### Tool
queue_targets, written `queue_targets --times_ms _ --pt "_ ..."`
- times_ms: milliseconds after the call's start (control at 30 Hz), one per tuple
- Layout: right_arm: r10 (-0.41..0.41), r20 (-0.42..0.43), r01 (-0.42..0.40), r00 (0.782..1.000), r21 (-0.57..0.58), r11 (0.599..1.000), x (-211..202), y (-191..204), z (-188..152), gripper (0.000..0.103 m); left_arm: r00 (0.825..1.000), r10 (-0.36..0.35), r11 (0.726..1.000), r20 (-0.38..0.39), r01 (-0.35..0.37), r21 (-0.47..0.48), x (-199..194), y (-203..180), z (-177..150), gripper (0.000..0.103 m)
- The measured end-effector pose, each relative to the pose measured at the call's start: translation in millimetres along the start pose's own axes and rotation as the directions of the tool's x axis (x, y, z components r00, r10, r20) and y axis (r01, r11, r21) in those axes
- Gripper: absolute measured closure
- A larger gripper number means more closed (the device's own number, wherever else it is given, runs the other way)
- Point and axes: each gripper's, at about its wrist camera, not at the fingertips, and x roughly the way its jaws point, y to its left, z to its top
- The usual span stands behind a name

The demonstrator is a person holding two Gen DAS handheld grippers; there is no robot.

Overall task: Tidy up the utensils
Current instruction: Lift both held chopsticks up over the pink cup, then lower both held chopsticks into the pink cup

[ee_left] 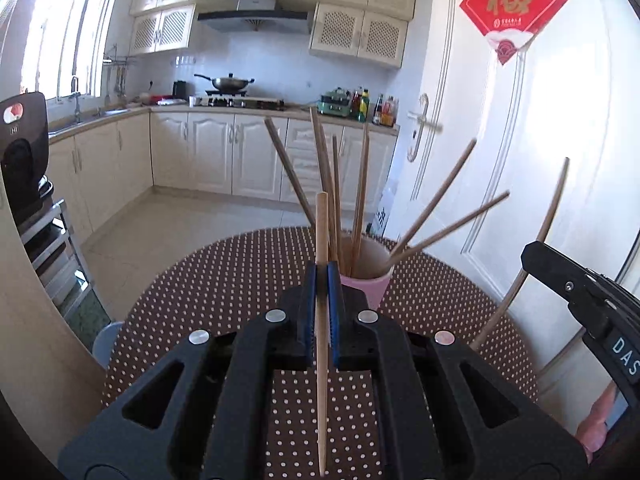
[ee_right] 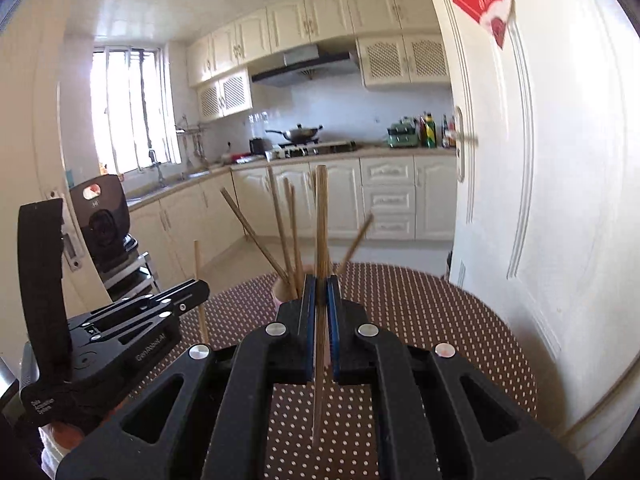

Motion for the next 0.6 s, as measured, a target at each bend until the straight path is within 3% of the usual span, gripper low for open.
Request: queue_targets --times_ms 600 --pt "0.041 0.194 -0.036 0.98 -0.03 0.999 -9.0 16.8 58.0 0.099 0.986 0.011 1.0 0.169 -0.013 0.012 -23.1 -6.9 57.8 0.097"
